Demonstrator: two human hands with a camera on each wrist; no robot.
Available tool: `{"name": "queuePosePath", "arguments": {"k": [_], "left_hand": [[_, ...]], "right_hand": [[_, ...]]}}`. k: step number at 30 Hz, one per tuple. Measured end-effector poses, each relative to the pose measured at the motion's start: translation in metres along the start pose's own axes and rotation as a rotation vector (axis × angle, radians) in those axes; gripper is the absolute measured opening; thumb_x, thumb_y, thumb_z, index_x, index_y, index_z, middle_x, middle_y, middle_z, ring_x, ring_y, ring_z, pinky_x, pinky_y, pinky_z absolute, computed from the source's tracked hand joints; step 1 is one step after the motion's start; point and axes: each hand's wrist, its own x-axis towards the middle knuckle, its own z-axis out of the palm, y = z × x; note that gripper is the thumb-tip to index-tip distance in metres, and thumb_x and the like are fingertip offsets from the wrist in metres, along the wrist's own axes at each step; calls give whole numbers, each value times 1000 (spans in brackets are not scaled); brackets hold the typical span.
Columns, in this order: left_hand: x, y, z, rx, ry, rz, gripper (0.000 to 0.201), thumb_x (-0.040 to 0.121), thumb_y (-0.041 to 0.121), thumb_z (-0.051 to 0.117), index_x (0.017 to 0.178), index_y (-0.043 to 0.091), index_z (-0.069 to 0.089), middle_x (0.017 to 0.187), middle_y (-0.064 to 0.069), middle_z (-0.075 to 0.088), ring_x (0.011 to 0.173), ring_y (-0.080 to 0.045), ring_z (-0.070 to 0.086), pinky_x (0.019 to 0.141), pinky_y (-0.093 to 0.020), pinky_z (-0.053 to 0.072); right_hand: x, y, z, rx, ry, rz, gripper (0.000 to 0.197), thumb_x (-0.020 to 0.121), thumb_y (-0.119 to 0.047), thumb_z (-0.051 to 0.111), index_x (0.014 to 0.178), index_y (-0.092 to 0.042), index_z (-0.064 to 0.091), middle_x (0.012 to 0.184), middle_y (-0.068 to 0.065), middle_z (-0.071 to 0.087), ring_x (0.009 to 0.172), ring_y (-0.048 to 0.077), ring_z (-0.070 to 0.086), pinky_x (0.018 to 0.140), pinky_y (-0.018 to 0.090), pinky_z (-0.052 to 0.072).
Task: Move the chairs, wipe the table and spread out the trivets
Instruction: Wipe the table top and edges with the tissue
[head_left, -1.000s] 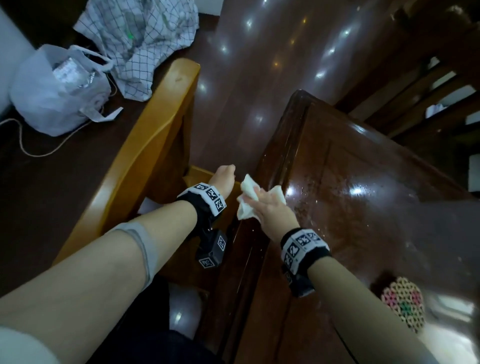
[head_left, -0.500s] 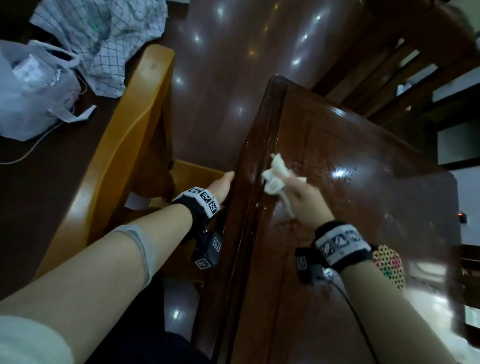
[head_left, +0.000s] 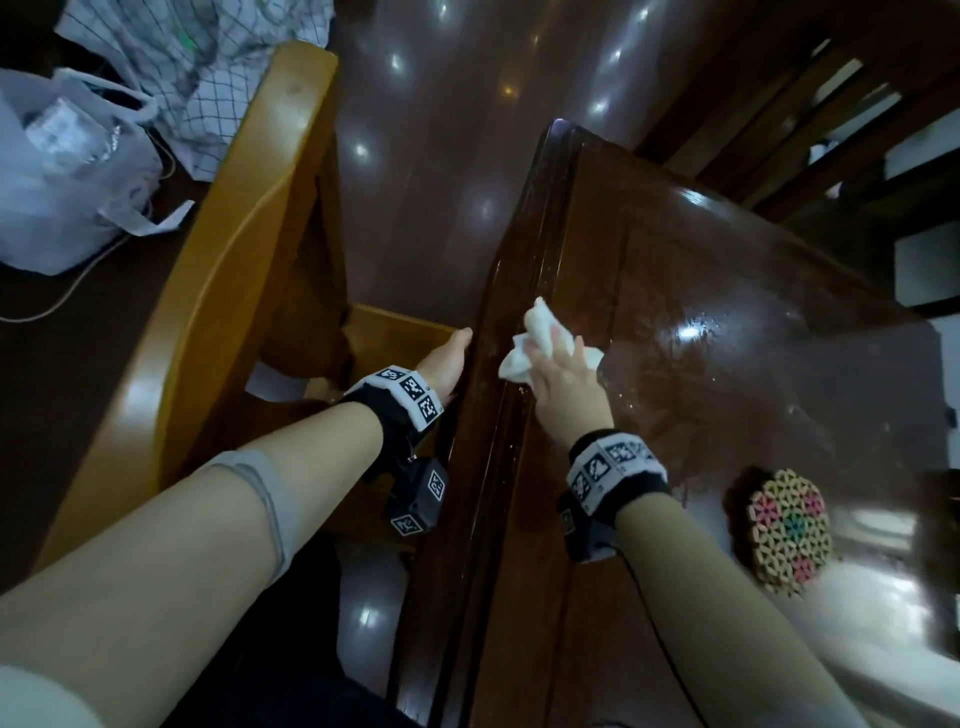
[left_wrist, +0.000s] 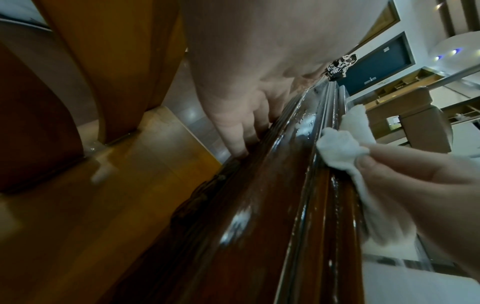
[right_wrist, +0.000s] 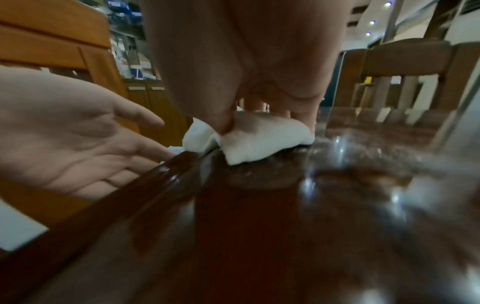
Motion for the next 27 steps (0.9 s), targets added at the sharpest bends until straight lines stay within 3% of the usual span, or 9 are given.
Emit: {"name": "queuePosePath", "arguments": {"k": [4,11,13,15,17,19,21,23,27], "left_hand": [[35,-27,-2,68,-1,56,78,64,71,36,113,20,67,117,-8,67,110,-25,60,104,-45,41],[18,-32,6,153,-2,67,89,68,71,29,139,21,49,143,-5,49,131,-25,46,113,-45,30],[-6,-24,9,171,-7,94,75,84,61,27,142,17,45,146,-5,45,134,-25,42,114,-45,28],[-20,-20,9,193,0,124,67,93,54,24,143,14,43,146,-6,44,134,-26,41,115,-45,27],[-19,-19,8,200,8,133,72,88,57,24,142,16,44,145,-5,46,133,-25,43,114,-45,28],[-8,-22,6,191,9,149,81,76,62,24,141,19,46,143,-2,48,131,-23,44,113,-45,29],[19,-32,1,206,-1,185,82,73,68,24,137,23,51,138,0,53,128,-21,48,112,-45,32],[49,-44,-4,240,-12,243,75,77,71,25,129,28,56,130,4,59,121,-18,54,108,-45,36],[29,-31,-7,248,-6,277,65,82,63,25,115,24,64,116,3,66,111,-17,59,101,-40,41]], "right_hand": [[-50,-7,28,65,-2,-19,50,101,-11,43,147,-27,33,160,-1,14,147,35,10,107,53,39],[-135,-14,43,257,-149,-30,41,101,-12,41,138,-30,48,157,-10,26,143,13,20,107,34,38],[-139,-8,28,424,-100,9,33,101,-18,44,128,-30,59,132,-3,59,107,2,55,83,20,46],[-134,0,10,594,75,94,27,99,-20,48,119,-28,65,93,-10,65,63,-7,53,61,10,41],[-117,13,-7,639,205,194,24,100,-18,47,114,-22,66,86,-9,62,56,-3,52,53,10,38],[-94,27,-19,599,218,261,30,101,-19,41,125,-16,60,95,0,63,67,6,58,58,17,44],[-65,45,-21,552,157,323,39,103,-25,35,140,-25,46,123,13,59,103,27,61,84,36,51],[-36,63,-14,415,54,442,46,103,-33,26,148,-34,29,158,10,22,141,42,25,112,56,27],[2,82,3,286,-64,532,55,99,-39,13,153,-28,14,162,8,-5,146,39,-3,115,62,8]]}}
